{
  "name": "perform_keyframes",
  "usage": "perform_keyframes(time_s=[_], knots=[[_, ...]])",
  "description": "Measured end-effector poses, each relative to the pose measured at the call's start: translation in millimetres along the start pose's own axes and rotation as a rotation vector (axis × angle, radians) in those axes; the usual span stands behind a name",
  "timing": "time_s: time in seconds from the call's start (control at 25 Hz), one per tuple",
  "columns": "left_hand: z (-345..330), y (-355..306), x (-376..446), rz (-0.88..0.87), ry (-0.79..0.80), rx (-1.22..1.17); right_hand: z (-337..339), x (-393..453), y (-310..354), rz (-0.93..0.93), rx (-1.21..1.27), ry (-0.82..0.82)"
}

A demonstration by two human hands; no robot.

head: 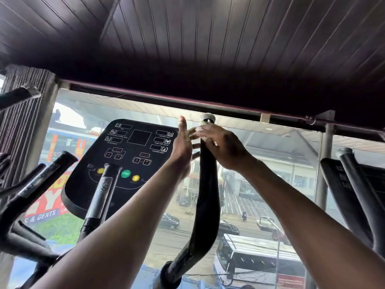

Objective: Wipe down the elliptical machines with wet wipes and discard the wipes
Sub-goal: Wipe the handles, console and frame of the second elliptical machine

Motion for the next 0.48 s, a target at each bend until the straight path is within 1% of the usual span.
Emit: perform_keyframes(time_s=[0.04, 0.08, 0.12, 0.16, 0.24, 0.28, 0.36, 0.4, 0.48], knots=[[-1, 0, 0, 0.003, -0.002, -0.003, -1, 9, -5, -0.082, -0.040, 0.107], [-2, 0, -1, 0.004, -0.005, -0.004, -4, 15, -6, -0.120, -0.088, 0.205], [-1, 0, 0, 0.002, -0.007, -0.005, -3, 16, -1, -0.079, -0.117, 0.250], [0, -1, 0, 0.000, -0.013, -0.008, -3, 14, 4, -0.009, -0.116, 0.262], [4, -1, -1, 0.009, -0.021, -0.010, -3, 6, 12, 0.165, -0.129, 0.236], [5, -1, -2, 0.013, -0.019, -0.003, -2, 12, 8, 0.143, -0.165, 0.250], [3, 1, -3, 0.019, -0.018, 0.018, -2, 28, -2, -0.021, -0.217, 0.328], [1, 2, -3, 0.017, -0.014, 0.023, -4, 32, 0, -0.047, -0.259, 0.359], [0, 1, -5, 0.016, -0.003, 0.010, -7, 24, 11, 0.023, -0.254, 0.329]])
Point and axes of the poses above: each hand's wrist, its own x-axis towards the middle knuckle, its own z-axis out of the back of the hand, y = z × x, the point moved 5 cm from there along x, towards the middle knuckle, and after that the axes turned 11 degrees about -x, right-handed, at the moved point
